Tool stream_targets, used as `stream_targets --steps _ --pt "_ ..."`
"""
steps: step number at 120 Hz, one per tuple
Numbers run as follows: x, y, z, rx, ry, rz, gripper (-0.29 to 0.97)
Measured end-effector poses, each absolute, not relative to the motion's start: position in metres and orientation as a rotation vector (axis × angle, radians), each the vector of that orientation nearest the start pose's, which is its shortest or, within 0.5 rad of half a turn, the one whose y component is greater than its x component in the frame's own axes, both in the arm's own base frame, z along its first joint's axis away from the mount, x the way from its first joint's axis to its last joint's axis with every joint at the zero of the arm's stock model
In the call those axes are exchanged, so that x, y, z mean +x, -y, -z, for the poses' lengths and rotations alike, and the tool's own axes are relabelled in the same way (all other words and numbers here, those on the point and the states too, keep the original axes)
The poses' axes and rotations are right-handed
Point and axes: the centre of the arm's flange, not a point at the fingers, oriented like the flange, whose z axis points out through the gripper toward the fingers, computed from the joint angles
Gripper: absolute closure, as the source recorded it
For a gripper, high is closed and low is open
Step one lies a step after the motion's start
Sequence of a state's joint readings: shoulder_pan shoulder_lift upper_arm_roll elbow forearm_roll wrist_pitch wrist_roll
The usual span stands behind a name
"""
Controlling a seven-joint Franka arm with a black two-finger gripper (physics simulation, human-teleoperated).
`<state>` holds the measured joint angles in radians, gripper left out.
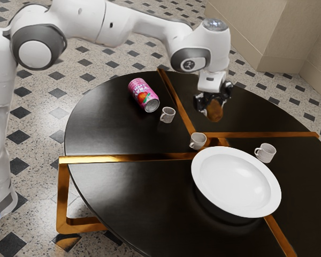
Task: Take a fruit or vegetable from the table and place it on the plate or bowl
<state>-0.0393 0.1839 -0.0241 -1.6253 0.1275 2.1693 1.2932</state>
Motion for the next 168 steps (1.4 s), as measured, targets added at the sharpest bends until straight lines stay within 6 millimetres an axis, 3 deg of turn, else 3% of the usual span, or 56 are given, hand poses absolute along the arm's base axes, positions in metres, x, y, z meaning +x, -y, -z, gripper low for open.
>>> stream_targets --steps 25,36,81,102,168 --pt "0.639 0.082 -0.569 -2.088 -1.904 0.372 0.37" --pt "0.633 0.114 -0.569 -2.053 -1.963 0.384 0.37" --pt "0.631 0.186 -0.53 -2.01 -2.099 0.372 0.38" --pt "0.651 0.191 -0.484 -2.034 -2.1 0.394 0.38" --pt "0.675 0.196 -0.434 -2.054 -2.046 0.523 0.38"
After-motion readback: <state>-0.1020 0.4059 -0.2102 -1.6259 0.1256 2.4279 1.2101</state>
